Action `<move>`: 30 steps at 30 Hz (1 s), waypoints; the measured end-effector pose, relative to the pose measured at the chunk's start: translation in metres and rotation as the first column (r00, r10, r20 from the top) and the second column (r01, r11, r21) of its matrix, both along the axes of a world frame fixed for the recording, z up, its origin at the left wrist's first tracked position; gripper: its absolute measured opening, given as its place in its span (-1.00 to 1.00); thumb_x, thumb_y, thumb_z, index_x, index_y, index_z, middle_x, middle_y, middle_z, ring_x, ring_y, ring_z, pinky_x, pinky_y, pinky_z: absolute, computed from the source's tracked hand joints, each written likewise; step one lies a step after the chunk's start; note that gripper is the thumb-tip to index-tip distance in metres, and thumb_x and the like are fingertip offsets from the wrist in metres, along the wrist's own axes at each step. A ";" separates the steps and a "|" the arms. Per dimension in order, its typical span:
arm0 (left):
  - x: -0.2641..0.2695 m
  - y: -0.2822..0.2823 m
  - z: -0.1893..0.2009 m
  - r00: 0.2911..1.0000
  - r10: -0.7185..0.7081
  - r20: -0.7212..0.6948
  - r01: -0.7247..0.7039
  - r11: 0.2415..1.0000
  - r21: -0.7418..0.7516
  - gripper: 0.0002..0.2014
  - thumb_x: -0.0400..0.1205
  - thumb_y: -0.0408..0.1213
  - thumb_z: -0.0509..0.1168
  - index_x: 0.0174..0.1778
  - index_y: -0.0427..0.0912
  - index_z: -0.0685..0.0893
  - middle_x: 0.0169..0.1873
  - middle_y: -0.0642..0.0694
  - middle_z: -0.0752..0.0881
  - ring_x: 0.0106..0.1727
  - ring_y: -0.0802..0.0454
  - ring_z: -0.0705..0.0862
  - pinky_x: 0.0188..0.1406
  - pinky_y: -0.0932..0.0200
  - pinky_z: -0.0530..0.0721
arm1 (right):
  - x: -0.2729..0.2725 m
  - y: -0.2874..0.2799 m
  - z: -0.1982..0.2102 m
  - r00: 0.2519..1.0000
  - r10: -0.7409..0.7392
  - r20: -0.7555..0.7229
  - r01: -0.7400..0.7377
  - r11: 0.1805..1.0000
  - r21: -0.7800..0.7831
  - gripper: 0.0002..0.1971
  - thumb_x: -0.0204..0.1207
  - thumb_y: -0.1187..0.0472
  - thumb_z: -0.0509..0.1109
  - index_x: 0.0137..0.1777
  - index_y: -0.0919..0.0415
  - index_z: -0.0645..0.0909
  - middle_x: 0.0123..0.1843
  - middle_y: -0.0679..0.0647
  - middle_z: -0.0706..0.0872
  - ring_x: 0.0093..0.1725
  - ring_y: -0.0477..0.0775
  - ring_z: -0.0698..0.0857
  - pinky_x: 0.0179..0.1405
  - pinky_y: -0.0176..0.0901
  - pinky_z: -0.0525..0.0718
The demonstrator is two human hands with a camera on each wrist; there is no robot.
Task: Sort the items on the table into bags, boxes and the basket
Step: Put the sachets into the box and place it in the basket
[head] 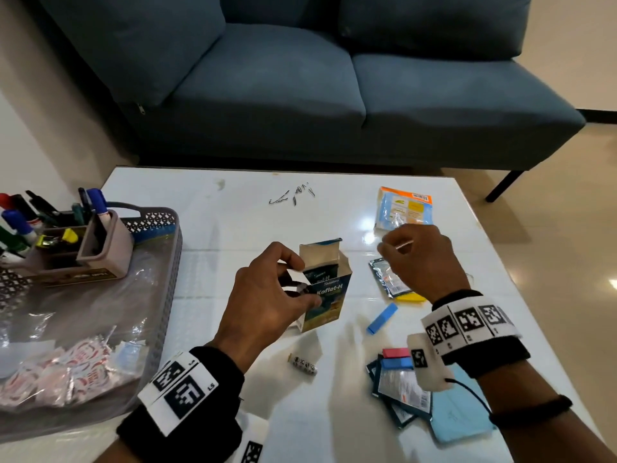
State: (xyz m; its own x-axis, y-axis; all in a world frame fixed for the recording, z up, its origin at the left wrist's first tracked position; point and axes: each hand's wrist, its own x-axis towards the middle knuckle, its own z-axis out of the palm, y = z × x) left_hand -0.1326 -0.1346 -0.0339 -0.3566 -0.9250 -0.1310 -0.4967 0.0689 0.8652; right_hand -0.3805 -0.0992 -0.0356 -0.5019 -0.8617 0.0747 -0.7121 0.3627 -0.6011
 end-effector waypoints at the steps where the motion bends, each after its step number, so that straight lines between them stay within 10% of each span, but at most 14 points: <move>1: -0.001 0.002 -0.002 1.000 -0.007 0.001 0.007 1.000 0.008 -0.50 0.28 -0.24 0.75 -0.05 0.11 0.59 -0.17 0.02 0.82 -0.15 0.14 0.82 -0.20 0.21 0.75 | -0.008 0.001 -0.008 0.996 -0.032 -0.078 0.042 0.992 0.122 -0.75 0.54 0.07 0.57 0.12 0.18 0.78 0.11 0.11 0.82 0.07 0.08 0.79 0.10 -0.10 0.71; 5: -0.008 0.014 -0.013 0.997 -0.079 0.011 0.079 0.997 0.009 -0.50 0.30 -0.27 0.75 -0.06 0.11 0.58 -0.15 0.11 0.82 -0.24 0.32 0.75 -0.33 0.38 0.66 | -0.021 0.005 -0.029 0.985 -0.046 -0.164 0.128 0.836 0.533 -0.42 0.48 -0.12 0.58 0.30 0.29 0.58 0.34 0.28 0.66 0.34 0.31 0.66 0.27 0.06 0.65; 9: -0.014 0.029 -0.028 0.991 -0.132 0.035 0.133 0.991 -0.014 -0.50 0.31 -0.30 0.73 -0.09 0.11 0.55 -0.11 0.12 0.79 -0.22 0.26 0.75 -0.27 0.30 0.71 | -0.018 0.004 -0.039 0.978 -0.054 -0.201 0.160 0.813 0.560 -0.50 0.40 -0.15 0.61 0.02 0.17 0.47 0.18 0.26 0.68 0.19 0.35 0.71 0.04 0.01 0.67; 16: -0.011 0.036 -0.028 0.935 -0.251 0.248 0.293 0.945 -0.147 -0.49 0.47 -0.10 0.62 0.05 0.20 0.38 0.03 0.19 0.70 -0.03 0.11 0.60 -0.15 0.21 0.52 | -0.014 0.004 -0.053 0.976 -0.011 -0.218 0.144 0.784 0.604 -0.28 0.34 -0.06 0.66 0.42 0.11 0.44 0.30 0.22 0.62 0.32 0.32 0.63 0.21 0.17 0.70; 21: -0.010 0.033 -0.010 0.948 -0.230 0.219 0.266 0.952 -0.152 -0.38 0.31 0.31 0.60 0.07 0.20 0.40 0.02 0.24 0.67 0.07 0.20 0.64 -0.03 0.09 0.67 | -0.015 0.001 -0.045 0.985 -0.075 -0.155 0.138 0.881 0.453 -0.53 0.47 0.16 0.54 0.39 0.08 0.58 0.30 0.14 0.70 0.30 0.27 0.67 0.22 0.10 0.69; 24: -0.008 0.028 -0.003 0.968 -0.170 0.183 0.195 0.973 -0.126 -0.33 0.23 0.49 0.51 0.03 0.17 0.44 0.00 0.24 0.65 0.08 0.24 0.62 -0.01 0.12 0.66 | -0.011 -0.005 -0.033 0.994 -0.083 -0.067 0.101 0.939 0.329 -0.82 0.46 0.26 0.48 0.03 0.04 0.78 0.09 0.15 0.80 0.13 0.27 0.76 0.10 0.04 0.74; 30: -0.004 0.006 0.011 0.992 0.066 -0.109 -0.081 0.986 -0.146 -0.63 0.60 0.36 0.30 -0.02 0.13 0.61 -0.13 0.16 0.75 -0.08 0.23 0.72 -0.15 0.05 0.80 | 0.008 -0.008 -0.001 0.982 0.119 0.144 -0.088 0.975 -0.206 -0.80 0.52 0.38 0.55 -0.08 0.03 0.80 -0.02 -0.06 0.80 -0.07 -0.19 0.79 -0.10 -0.48 0.67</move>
